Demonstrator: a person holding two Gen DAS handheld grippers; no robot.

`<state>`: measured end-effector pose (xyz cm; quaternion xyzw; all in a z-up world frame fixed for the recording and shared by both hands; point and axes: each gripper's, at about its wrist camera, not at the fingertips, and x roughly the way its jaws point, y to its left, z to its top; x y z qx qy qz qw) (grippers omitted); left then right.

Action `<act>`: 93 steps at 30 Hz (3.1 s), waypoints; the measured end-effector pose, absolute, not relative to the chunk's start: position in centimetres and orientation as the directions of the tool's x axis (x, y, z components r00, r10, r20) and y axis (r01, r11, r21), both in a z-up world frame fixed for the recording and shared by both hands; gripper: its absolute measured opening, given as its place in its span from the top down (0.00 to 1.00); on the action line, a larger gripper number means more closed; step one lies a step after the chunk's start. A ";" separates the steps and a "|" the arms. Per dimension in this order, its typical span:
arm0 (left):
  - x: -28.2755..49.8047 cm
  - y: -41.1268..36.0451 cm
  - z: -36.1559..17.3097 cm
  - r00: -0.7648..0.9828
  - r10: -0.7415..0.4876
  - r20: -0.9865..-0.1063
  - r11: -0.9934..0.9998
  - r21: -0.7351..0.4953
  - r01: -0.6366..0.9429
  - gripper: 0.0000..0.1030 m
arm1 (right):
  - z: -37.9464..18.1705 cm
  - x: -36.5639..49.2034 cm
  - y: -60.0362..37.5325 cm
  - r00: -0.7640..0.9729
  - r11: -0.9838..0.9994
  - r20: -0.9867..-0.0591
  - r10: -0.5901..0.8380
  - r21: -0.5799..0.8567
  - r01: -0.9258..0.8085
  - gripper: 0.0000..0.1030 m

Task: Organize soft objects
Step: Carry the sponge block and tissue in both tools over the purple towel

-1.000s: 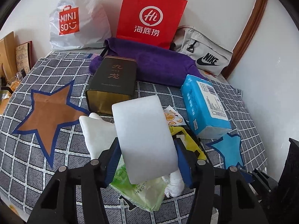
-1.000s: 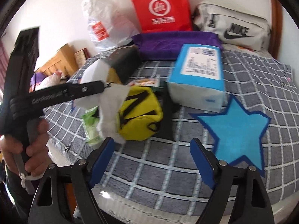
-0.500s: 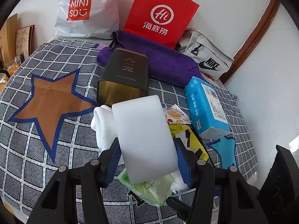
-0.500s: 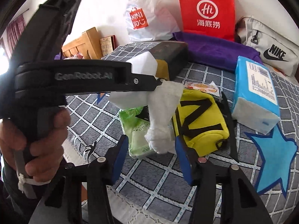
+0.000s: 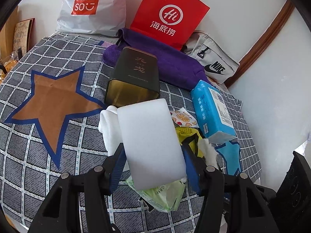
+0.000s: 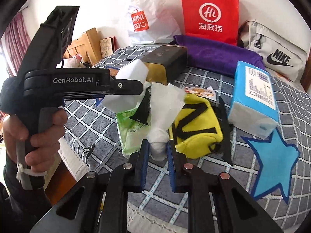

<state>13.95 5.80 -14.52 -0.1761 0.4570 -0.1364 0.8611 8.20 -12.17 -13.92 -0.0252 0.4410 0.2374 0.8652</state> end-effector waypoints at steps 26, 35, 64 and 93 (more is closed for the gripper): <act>13.3 4.2 -13.2 0.569 -0.231 -0.789 0.962 -0.271 0.015 0.54 | -18.3 8.9 -23.8 0.510 0.977 -0.837 0.198 0.126 -0.173 0.82; 14.8 4.5 -11.8 0.570 -0.189 -0.800 0.969 -0.244 -0.022 0.54 | -15.8 9.3 -24.4 0.535 0.963 -0.806 0.254 0.162 -0.213 0.83; 26.3 5.6 -7.0 0.582 -0.132 -0.802 0.977 -0.206 -0.062 0.54 | -6.3 23.0 -23.9 0.664 0.949 -0.685 0.299 0.141 -0.282 0.82; 43.4 2.4 -11.4 0.463 -0.153 -0.873 0.983 -0.183 -0.019 0.54 | -13.8 41.7 -24.5 0.577 0.950 -0.776 0.255 0.090 -0.300 0.82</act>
